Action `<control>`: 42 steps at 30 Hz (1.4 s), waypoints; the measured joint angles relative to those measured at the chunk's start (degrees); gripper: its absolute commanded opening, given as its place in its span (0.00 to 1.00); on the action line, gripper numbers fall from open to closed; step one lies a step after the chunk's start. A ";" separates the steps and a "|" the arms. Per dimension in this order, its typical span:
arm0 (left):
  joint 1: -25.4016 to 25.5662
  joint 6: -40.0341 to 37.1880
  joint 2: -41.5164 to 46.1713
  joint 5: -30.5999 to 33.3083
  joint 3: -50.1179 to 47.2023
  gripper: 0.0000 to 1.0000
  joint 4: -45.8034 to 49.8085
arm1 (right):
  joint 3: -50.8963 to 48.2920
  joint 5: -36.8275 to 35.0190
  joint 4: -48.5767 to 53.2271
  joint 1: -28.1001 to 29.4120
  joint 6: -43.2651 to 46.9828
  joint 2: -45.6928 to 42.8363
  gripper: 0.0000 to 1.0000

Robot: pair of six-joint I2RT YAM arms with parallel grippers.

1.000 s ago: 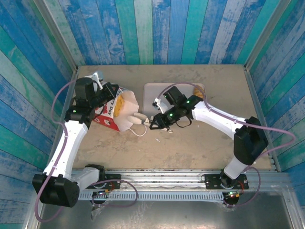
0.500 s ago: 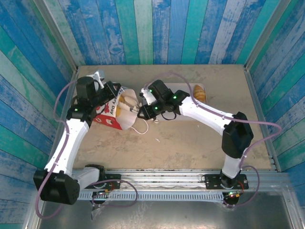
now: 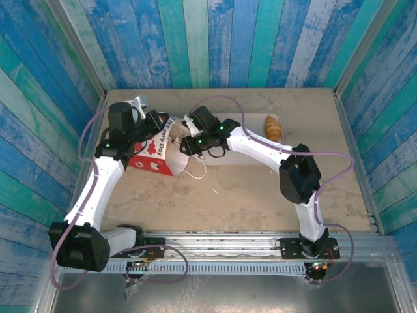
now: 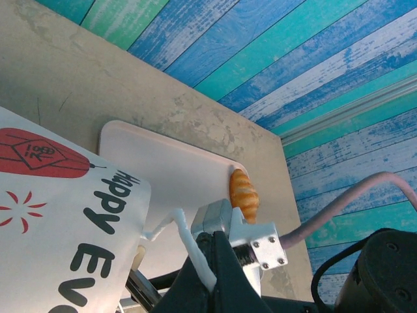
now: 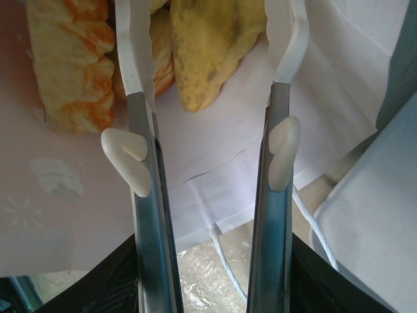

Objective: Take the fake bread out of the paper bag

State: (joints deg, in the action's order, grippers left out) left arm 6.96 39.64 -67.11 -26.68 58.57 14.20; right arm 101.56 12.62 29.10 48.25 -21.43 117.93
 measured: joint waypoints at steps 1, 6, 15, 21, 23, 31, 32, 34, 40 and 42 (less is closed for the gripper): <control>0.00 -0.22 0.00 -0.02 0.00 0.00 0.02 | 0.15 -0.13 0.02 0.00 -0.02 0.02 0.53; 0.00 -1.18 0.00 -0.02 0.24 0.00 0.87 | 1.81 -1.53 0.31 0.00 -0.13 0.37 0.53; 0.00 -2.34 0.00 0.02 1.44 0.00 1.51 | 5.09 -0.26 0.20 0.00 0.52 3.93 0.42; 0.00 -2.32 0.11 1.55 1.46 0.00 1.75 | 4.72 0.59 -0.15 0.00 1.57 3.69 0.30; 0.00 -2.10 0.15 2.47 1.46 0.00 1.75 | 3.41 0.63 -0.42 0.00 1.92 2.80 0.29; 0.00 -0.37 2.25 5.90 0.72 0.00 1.70 | -4.94 0.72 -0.98 0.00 2.86 -5.20 0.26; 0.00 -0.13 2.62 6.16 0.59 0.00 1.64 | -6.01 0.72 -0.98 0.00 2.86 -6.25 0.26; 0.00 0.35 3.19 6.64 0.22 0.00 1.36 | -7.63 0.92 -1.01 0.00 2.91 -7.72 0.27; 0.00 1.40 3.37 6.88 -0.70 0.00 0.28 | -11.41 2.73 -1.03 -0.07 3.08 -11.15 0.27; 0.00 1.77 3.37 6.88 -1.25 0.00 -0.17 | -11.45 4.39 -1.01 -0.35 3.10 -11.47 0.27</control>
State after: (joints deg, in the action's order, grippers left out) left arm 6.96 41.41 -63.75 -19.79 57.32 14.02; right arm 90.11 17.02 28.10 47.90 -18.33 106.45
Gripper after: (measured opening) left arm 0.044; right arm 0.292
